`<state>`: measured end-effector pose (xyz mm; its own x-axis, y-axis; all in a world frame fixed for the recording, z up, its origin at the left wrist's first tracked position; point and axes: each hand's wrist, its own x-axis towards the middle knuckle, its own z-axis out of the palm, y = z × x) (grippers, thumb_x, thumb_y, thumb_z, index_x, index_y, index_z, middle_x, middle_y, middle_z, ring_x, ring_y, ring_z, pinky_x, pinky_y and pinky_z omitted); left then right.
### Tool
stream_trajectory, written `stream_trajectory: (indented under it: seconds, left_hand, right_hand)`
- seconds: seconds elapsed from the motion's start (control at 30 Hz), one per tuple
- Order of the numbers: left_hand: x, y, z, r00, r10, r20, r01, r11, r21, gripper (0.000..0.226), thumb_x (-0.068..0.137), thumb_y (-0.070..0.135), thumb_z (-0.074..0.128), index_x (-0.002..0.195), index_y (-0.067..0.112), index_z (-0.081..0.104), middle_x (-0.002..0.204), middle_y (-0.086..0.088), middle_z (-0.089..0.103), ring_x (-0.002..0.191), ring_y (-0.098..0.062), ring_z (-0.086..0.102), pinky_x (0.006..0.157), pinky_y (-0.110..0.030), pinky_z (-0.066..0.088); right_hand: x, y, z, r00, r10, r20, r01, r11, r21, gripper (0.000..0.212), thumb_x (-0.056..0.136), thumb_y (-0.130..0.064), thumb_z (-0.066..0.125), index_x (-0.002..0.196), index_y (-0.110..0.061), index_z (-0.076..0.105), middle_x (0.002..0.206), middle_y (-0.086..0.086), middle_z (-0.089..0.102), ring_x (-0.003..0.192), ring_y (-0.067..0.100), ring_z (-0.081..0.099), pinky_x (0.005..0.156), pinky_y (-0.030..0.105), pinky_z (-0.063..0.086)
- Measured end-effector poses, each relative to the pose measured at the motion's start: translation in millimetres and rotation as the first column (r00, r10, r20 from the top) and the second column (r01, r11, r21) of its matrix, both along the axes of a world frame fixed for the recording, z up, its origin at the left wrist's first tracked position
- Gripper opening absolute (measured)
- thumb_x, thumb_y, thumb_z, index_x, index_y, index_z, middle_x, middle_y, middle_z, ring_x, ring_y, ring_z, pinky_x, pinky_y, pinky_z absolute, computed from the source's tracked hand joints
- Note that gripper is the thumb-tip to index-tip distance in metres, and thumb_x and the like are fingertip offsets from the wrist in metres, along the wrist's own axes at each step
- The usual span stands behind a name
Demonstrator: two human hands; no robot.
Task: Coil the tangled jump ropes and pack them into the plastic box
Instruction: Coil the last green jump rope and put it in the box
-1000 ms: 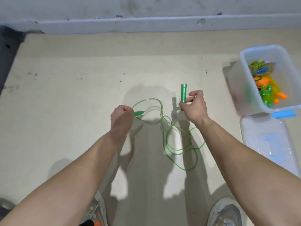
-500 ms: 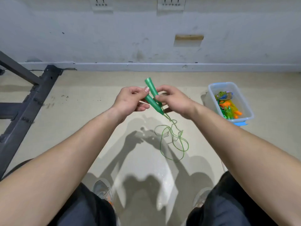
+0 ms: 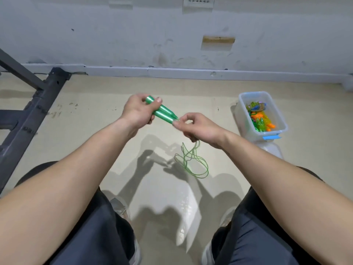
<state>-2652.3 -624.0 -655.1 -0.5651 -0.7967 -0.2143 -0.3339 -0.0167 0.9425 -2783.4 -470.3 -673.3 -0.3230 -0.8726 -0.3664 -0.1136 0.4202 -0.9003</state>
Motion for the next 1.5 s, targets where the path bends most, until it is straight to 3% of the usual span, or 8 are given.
stream_trajectory:
  seconds: [0.17,0.33,0.53,0.83,1.03,1.2,1.33,1.5]
  left_hand:
    - [25.2,-54.5,-0.4,0.908,0.409,-0.087,-0.406,0.913,0.044,0.02,0.1,0.025,0.063,0.102,0.008,0.053,0.071,-0.003,0.049,0.035,-0.003,0.042,0.039,-0.017,0.041]
    - [42.2,-81.3,-5.2,0.788,0.602,-0.132,-0.601,0.798,0.048,0.021,0.103,0.029,0.057,0.104,0.01,0.046,0.08,-0.002,0.051,0.047,-0.009,0.043,0.045,-0.018,0.044]
    - [29.2,-61.4,-14.8,0.925,0.366,-0.1,-0.367,0.93,0.003,0.022,0.099,0.016,0.064,0.084,0.015,0.047,0.079,-0.006,0.055,0.038,-0.009,0.047,0.044,-0.02,0.05]
    - [15.1,-36.3,-13.3,0.973,0.219,-0.078,-0.22,0.975,-0.005,0.022,0.092,0.012,0.072,0.106,0.01,0.055,0.097,-0.011,0.058,0.045,-0.016,0.062,0.056,-0.026,0.059]
    - [13.4,-25.2,-9.0,0.971,0.209,-0.119,-0.206,0.978,0.043,0.019,0.093,0.011,0.071,0.103,0.012,0.055,0.107,-0.017,0.058,0.048,-0.015,0.067,0.055,-0.021,0.057]
    - [8.1,-9.9,5.0,0.977,0.128,-0.17,-0.106,0.985,0.134,0.022,0.094,0.01,0.069,0.11,0.005,0.055,0.096,-0.016,0.064,0.051,-0.016,0.068,0.055,-0.019,0.057]
    - [6.0,5.4,10.3,0.983,0.015,-0.18,0.018,0.983,0.181,0.015,0.095,0.008,0.068,0.105,0.008,0.057,0.092,-0.012,0.066,0.053,-0.016,0.069,0.057,-0.019,0.057]
    - [3.9,14.8,11.7,0.982,-0.036,-0.186,0.076,0.974,0.213,0.008,0.096,0.007,0.064,0.102,0.009,0.058,0.087,-0.009,0.067,0.053,-0.017,0.068,0.056,-0.019,0.057]
  right_hand:
    - [-46.7,37.4,-53.1,0.802,0.348,-0.485,-0.079,0.867,0.491,0.016,0.091,-0.019,0.06,0.089,-0.007,0.071,0.072,0.003,0.071,0.064,0.018,0.07,0.064,0.026,0.05]
    - [-78.1,64.4,-72.9,0.8,0.392,-0.455,0.052,0.71,0.702,0.025,0.098,-0.02,0.051,0.099,-0.008,0.072,0.092,0.006,0.076,0.083,0.023,0.068,0.061,0.026,0.049]
    - [-75.3,43.3,-12.3,0.941,-0.339,0.025,0.334,0.935,0.122,0.023,0.108,-0.027,0.044,0.098,-0.013,0.059,0.072,0.003,0.061,0.068,0.019,0.066,0.062,0.031,0.054]
    - [-70.4,-1.6,83.1,0.887,-0.443,0.131,0.458,0.813,-0.359,0.023,0.107,-0.035,0.046,0.098,-0.02,0.061,0.068,-0.003,0.06,0.061,0.014,0.058,0.052,0.021,0.044]
    - [-87.5,-1.2,53.0,0.864,-0.448,-0.23,0.414,0.892,-0.182,0.024,0.103,-0.028,0.051,0.09,-0.015,0.066,0.069,0.004,0.062,0.05,0.015,0.049,0.05,0.023,0.035]
    - [-93.7,14.8,3.4,0.753,0.061,-0.655,0.348,0.808,0.475,0.036,0.09,-0.028,0.059,0.117,-0.004,0.057,0.124,0.022,0.059,0.12,0.036,0.054,0.09,0.034,0.046]
    - [-62.3,-0.8,7.8,0.779,0.04,-0.626,0.1,0.977,0.187,0.075,0.083,-0.024,0.064,0.153,-0.021,0.037,0.156,0.01,0.034,0.145,0.032,0.029,0.118,0.032,0.024]
    - [-26.2,-12.7,16.8,0.983,0.053,-0.174,-0.072,0.992,-0.106,0.061,0.068,-0.021,0.05,0.125,-0.008,0.064,0.119,0.006,0.066,0.105,0.009,0.057,0.083,0.01,0.043]
